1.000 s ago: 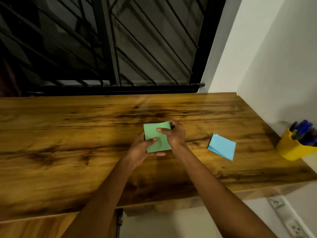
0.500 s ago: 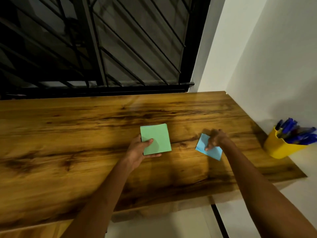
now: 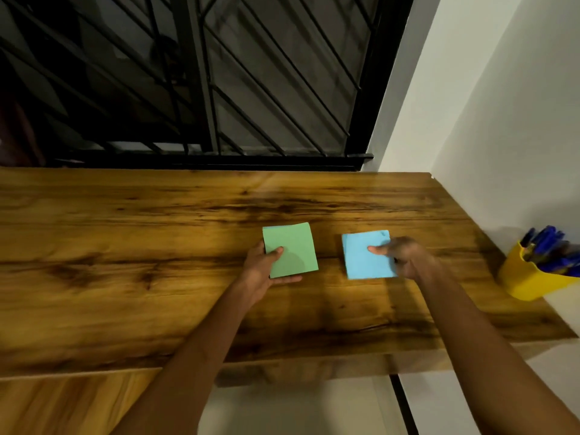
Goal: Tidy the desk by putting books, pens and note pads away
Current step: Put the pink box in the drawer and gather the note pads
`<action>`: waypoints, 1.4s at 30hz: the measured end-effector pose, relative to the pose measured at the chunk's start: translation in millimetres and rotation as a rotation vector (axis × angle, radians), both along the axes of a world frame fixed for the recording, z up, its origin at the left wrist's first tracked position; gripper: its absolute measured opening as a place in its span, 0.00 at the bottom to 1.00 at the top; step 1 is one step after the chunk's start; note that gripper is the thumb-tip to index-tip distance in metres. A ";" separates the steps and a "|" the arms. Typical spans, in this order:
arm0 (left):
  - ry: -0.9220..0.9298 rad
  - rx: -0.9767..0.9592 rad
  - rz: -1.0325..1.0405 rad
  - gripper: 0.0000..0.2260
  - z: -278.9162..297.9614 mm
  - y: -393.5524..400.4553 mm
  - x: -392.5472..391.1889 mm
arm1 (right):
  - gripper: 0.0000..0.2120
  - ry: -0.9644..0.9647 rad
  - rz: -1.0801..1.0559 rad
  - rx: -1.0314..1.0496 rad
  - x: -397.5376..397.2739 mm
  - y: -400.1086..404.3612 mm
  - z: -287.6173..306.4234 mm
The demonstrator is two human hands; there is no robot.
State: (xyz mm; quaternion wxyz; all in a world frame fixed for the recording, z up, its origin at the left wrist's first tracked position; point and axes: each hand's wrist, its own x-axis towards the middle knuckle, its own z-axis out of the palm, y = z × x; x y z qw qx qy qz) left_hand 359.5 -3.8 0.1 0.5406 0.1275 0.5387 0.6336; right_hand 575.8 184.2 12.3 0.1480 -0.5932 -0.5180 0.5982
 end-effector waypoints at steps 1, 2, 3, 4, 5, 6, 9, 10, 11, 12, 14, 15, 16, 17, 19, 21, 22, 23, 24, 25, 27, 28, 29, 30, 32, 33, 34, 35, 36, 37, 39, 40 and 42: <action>0.004 -0.002 0.012 0.14 1.2 -3.8 -1.0 | 0.38 0.124 -0.009 -0.055 -12.0 -10.7 7.9; 0.009 -0.007 0.026 0.14 2.6 -7.4 -2.0 | 0.30 0.225 0.002 -0.093 -27.0 -27.3 20.0; 0.016 -0.009 0.039 0.13 4.2 -11.9 -3.5 | 0.23 0.318 0.024 -0.112 -43.2 -43.5 29.6; 0.023 -0.008 0.044 0.12 5.5 -16.4 -5.4 | 0.20 0.370 0.048 -0.107 -59.3 -60.1 38.1; 0.023 -0.002 0.042 0.12 6.4 -20.2 -7.2 | 0.21 0.391 0.080 -0.084 -74.7 -73.4 40.3; 0.022 0.007 0.041 0.13 7.3 -25.4 -10.2 | 0.22 0.362 0.104 -0.038 -90.0 -87.9 41.7; 0.013 0.016 0.092 0.14 9.1 -41.5 -21.8 | 0.20 0.208 0.128 0.130 -125.7 -123.2 39.3; 0.012 0.014 0.112 0.16 9.0 -46.3 -26.1 | 0.19 0.182 0.121 0.160 -133.9 -132.8 38.3; 0.020 0.015 0.126 0.18 8.9 -53.1 -31.3 | 0.18 0.164 0.124 0.188 -142.9 -142.4 35.9; 0.040 0.019 0.130 0.18 9.7 -60.7 -35.8 | 0.18 0.149 0.120 0.212 -151.3 -151.4 33.5; 0.094 0.049 0.110 0.16 12.1 -79.3 -44.5 | 0.19 0.132 0.097 0.264 -168.9 -170.6 27.5; 0.121 0.077 0.079 0.15 13.5 -88.0 -48.6 | 0.19 0.147 0.064 0.288 -176.7 -179.7 24.3; 0.140 0.105 0.052 0.15 14.2 -98.9 -53.5 | 0.19 0.162 0.039 0.317 -185.8 -191.0 22.0; 0.146 0.133 0.034 0.15 14.4 -109.5 -58.3 | 0.19 0.176 0.016 0.351 -193.9 -202.2 20.7; 0.155 0.164 0.024 0.17 14.1 -132.5 -68.3 | 0.19 0.178 -0.005 0.393 -209.7 -226.0 18.3; 0.170 0.165 0.040 0.19 12.1 -155.1 -78.2 | 0.19 0.171 -0.019 0.374 -225.2 -248.4 14.9; 0.168 0.167 0.063 0.19 11.0 -167.9 -83.6 | 0.19 0.166 -0.022 0.353 -233.7 -261.7 13.3; 0.157 0.170 0.097 0.19 8.8 -182.7 -90.1 | 0.20 0.164 -0.017 0.351 -242.7 -277.5 13.4; 0.142 0.175 0.131 0.18 7.4 -198.5 -96.3 | 0.22 0.145 -0.010 0.350 -252.8 -291.1 11.4; 0.123 0.174 0.162 0.18 4.8 -212.6 -102.4 | 0.25 0.122 0.008 0.358 -260.7 -304.0 12.1; 0.105 0.171 0.190 0.14 3.4 -248.9 -117.6 | 0.34 0.084 0.084 0.313 -278.8 -334.3 9.7; 0.115 0.168 0.187 0.12 3.1 -268.8 -125.7 | 0.33 0.122 0.142 0.239 -287.4 -353.6 11.4; 0.128 0.164 0.176 0.11 2.4 -288.5 -134.0 | 0.28 0.178 0.208 0.140 -295.7 -372.2 10.9; 0.138 0.154 0.163 0.12 3.0 -305.1 -140.8 | 0.23 0.229 0.263 0.056 -300.9 -388.2 11.0; 0.149 0.113 0.137 0.16 3.8 -345.7 -157.6 | 0.18 0.248 0.311 -0.020 -315.4 -426.0 8.2; 0.143 0.091 0.121 0.17 2.1 -366.1 -166.0 | 0.17 0.245 0.315 -0.041 -321.9 -445.2 7.1; 0.139 0.070 0.103 0.17 0.7 -386.2 -173.3 | 0.15 0.237 0.308 -0.061 -328.4 -463.2 4.0; 0.140 0.046 0.093 0.18 -1.6 -402.3 -180.0 | 0.13 0.241 0.303 -0.088 -332.3 -478.7 3.7; 0.151 0.022 0.095 0.18 -4.0 -420.2 -186.7 | 0.13 0.244 0.285 -0.126 -336.7 -495.9 1.9; 0.174 -0.008 0.103 0.18 -7.3 -435.4 -193.1 | 0.13 0.261 0.255 -0.173 -341.1 -509.9 -1.7; 0.264 -0.086 0.127 0.19 -12.2 -460.1 -205.0 | 0.15 0.330 0.200 -0.290 -348.2 -534.8 -5.8; 0.320 -0.133 0.137 0.19 -13.1 -468.2 -210.4 | 0.15 0.357 0.175 -0.353 -350.4 -543.3 -6.7; 0.406 -0.217 0.153 0.18 -15.2 -483.6 -221.1 | 0.16 0.328 0.188 -0.409 -355.3 -556.1 -10.9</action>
